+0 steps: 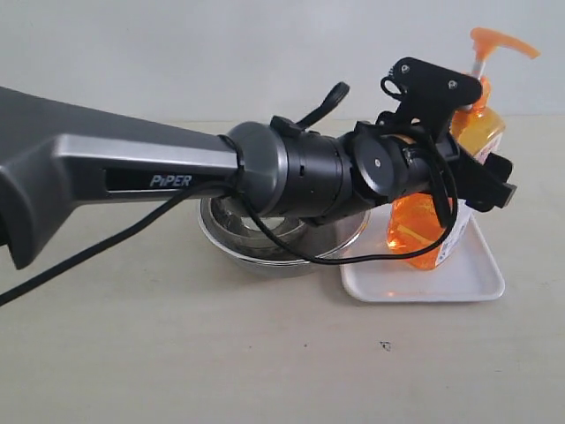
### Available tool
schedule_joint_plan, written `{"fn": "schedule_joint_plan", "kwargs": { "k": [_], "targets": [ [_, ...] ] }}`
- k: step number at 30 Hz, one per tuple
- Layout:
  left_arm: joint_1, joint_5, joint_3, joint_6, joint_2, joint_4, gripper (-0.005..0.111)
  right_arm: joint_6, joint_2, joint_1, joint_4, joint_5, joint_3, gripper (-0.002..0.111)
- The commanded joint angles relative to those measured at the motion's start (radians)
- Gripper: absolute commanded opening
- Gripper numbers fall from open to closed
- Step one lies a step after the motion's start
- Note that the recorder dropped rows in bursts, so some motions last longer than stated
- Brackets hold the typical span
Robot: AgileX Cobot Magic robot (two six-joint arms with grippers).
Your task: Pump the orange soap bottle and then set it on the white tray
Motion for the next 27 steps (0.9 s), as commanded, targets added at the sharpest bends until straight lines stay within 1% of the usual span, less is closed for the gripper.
{"fn": "schedule_joint_plan", "kwargs": {
  "k": [1,3,6,9,13,17,19,22,25,26,27],
  "targets": [
    [-0.001,0.037,-0.005,0.009,-0.070,0.005,0.092,0.005,-0.001,0.004,-0.004,0.003,0.002,0.000],
    [-0.001,0.106,-0.005,0.011,-0.104,0.005,0.092,0.005,-0.001,0.004,-0.004,0.003,0.002,0.000],
    [0.006,0.217,-0.005,0.059,-0.153,0.009,0.092,0.005,-0.001,0.004,-0.004,0.003,0.002,0.000],
    [0.017,0.318,-0.005,0.087,-0.203,0.062,0.092,0.005,-0.001,0.004,-0.004,0.010,0.002,0.000],
    [0.050,0.389,-0.005,0.071,-0.269,0.058,0.092,0.005,-0.001,0.004,-0.008,0.020,0.002,0.000],
    [0.116,0.468,-0.005,-0.017,-0.312,0.058,0.092,0.005,-0.001,0.004,-0.008,0.028,0.002,0.000],
    [0.159,0.557,-0.003,-0.028,-0.324,0.058,0.092,0.005,-0.001,0.004,-0.008,0.030,0.002,0.000],
    [0.235,0.725,0.003,-0.031,-0.326,0.060,0.092,0.005,-0.001,0.004,-0.008,0.030,0.002,0.000],
    [0.299,0.826,0.031,-0.031,-0.326,0.062,0.092,0.005,-0.001,0.004,-0.008,0.027,0.004,0.000],
    [0.319,0.833,0.043,-0.031,-0.326,0.062,0.091,0.005,-0.001,0.004,-0.002,0.027,0.003,0.000],
    [0.352,0.846,0.065,-0.027,-0.326,0.049,0.083,0.005,-0.001,0.004,0.006,0.027,0.003,0.000]
  ]
}}
